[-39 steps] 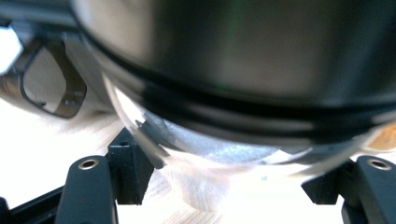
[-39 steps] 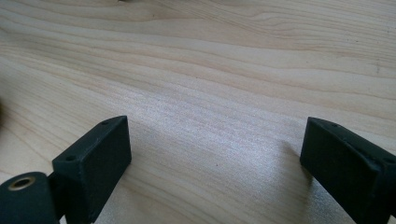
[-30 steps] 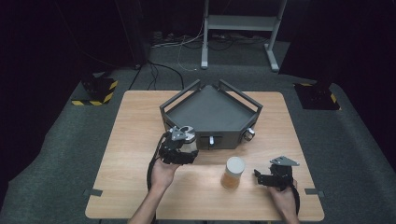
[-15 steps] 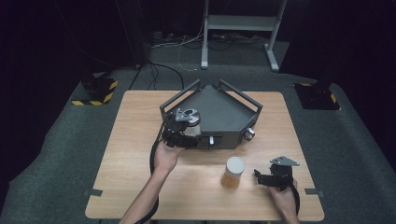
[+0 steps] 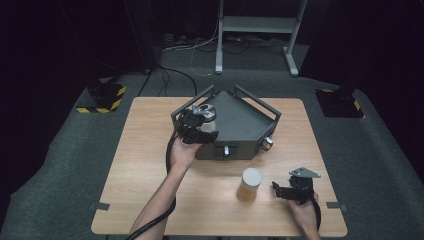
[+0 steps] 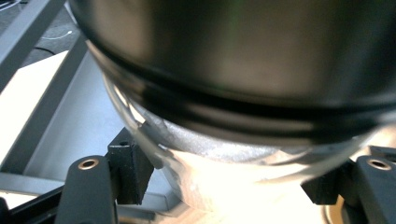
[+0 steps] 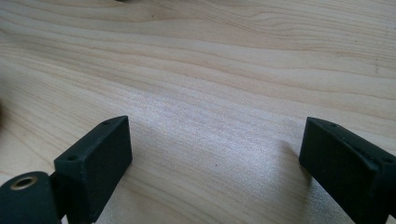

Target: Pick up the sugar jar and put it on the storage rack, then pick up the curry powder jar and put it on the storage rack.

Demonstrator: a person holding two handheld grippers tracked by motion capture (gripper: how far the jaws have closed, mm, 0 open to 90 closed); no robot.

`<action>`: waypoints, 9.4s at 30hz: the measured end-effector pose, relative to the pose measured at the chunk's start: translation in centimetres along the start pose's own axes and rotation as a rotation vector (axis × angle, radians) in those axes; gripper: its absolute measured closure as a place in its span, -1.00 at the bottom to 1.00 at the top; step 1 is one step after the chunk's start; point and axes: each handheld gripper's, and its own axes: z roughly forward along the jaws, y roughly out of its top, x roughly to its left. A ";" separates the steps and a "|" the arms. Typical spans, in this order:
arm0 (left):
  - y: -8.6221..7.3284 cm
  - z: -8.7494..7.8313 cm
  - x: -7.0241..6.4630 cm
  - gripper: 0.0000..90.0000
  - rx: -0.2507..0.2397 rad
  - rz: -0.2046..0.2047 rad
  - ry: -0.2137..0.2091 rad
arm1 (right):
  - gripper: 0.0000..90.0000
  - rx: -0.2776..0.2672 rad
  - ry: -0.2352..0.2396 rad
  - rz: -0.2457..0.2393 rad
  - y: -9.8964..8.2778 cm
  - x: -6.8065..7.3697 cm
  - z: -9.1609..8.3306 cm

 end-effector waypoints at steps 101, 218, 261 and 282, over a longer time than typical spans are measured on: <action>-4.1 0.0 -0.5 -0.84 -0.037 0.011 0.102 | -0.77 -0.002 0.000 0.000 0.0 0.0 0.0; -22.5 7.0 -6.4 -0.76 -0.256 -0.346 0.111 | -0.96 0.021 0.031 -0.027 0.4 -0.2 0.2; -22.5 7.0 -6.4 -0.74 -0.256 -0.349 0.112 | -0.93 0.009 0.107 -0.031 -0.3 -1.0 -0.6; -22.5 7.0 -6.3 -0.74 -0.255 -0.348 0.112 | -0.93 -0.013 0.226 -0.117 -1.0 0.7 -1.9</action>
